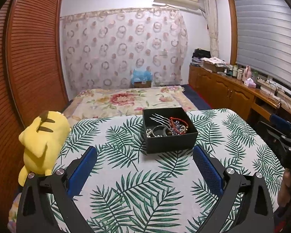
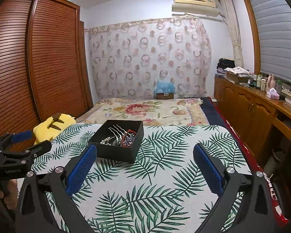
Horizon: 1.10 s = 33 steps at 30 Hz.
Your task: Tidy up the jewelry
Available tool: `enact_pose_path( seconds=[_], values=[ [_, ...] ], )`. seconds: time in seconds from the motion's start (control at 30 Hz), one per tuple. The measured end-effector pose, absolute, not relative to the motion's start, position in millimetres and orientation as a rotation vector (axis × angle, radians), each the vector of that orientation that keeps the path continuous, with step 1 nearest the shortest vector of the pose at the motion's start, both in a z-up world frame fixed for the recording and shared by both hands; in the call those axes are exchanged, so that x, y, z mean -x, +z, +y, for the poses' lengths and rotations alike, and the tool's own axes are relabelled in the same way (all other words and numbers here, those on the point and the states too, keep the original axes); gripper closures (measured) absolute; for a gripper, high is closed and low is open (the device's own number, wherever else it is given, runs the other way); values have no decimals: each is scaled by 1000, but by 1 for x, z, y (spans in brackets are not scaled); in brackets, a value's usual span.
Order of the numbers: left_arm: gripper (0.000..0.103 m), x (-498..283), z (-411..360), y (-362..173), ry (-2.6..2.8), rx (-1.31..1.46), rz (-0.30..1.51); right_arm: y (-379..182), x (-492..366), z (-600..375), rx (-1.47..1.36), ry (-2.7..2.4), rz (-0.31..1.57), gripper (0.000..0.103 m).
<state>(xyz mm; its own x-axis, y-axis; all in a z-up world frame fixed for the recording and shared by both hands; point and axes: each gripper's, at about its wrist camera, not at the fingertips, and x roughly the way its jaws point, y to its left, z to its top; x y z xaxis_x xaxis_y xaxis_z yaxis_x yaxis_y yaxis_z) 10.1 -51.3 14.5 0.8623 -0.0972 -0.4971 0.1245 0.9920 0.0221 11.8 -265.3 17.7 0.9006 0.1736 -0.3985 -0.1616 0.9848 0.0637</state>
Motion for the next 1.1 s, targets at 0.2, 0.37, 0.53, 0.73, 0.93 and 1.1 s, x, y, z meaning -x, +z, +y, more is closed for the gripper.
enact_pose_path(
  seconds=[0.2, 0.37, 0.53, 0.73, 0.93, 1.1],
  values=[
    [8, -9, -53, 14, -117, -51, 518, 14, -12, -264, -32, 176, 418, 3],
    [8, -9, -54, 14, -118, -51, 518, 14, -12, -264, -36, 175, 413, 3],
    [8, -9, -54, 14, -117, -51, 518, 14, -11, -264, -34, 175, 413, 3],
    [8, -9, -54, 14, -119, -51, 518, 14, -11, -263, -35, 177, 415, 3],
    [8, -9, -53, 14, -116, -50, 518, 14, -12, -261, -34, 176, 416, 3],
    [8, -9, -52, 14, -117, -49, 517, 13, -12, -261, -34, 176, 417, 3]
  ],
)
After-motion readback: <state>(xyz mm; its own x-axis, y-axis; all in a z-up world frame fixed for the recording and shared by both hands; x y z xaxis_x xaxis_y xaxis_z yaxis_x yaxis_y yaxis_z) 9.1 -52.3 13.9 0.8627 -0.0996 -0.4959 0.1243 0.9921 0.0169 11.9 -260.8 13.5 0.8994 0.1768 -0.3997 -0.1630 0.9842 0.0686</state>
